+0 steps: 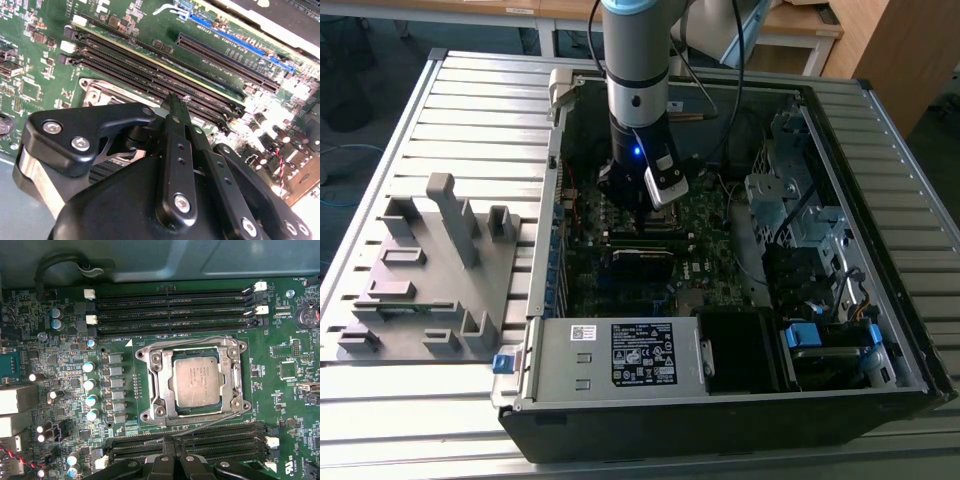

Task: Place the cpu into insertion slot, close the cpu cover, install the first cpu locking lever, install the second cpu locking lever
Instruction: 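Install the second cpu locking lever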

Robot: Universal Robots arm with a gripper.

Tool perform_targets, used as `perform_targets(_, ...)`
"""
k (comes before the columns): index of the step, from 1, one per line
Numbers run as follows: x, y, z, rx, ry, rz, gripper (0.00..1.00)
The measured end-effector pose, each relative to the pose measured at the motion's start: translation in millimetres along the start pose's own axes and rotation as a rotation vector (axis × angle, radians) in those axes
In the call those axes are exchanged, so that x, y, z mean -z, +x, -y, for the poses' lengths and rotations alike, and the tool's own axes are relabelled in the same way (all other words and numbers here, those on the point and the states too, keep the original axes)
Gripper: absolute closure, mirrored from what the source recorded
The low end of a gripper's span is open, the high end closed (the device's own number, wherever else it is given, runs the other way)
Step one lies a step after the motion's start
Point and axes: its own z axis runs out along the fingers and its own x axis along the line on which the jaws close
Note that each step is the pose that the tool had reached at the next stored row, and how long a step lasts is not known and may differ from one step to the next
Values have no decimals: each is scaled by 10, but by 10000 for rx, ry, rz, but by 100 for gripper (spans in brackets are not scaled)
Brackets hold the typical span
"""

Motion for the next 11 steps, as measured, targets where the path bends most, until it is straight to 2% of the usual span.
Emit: perform_targets(11,-8,1,0,0,-2,1,90)
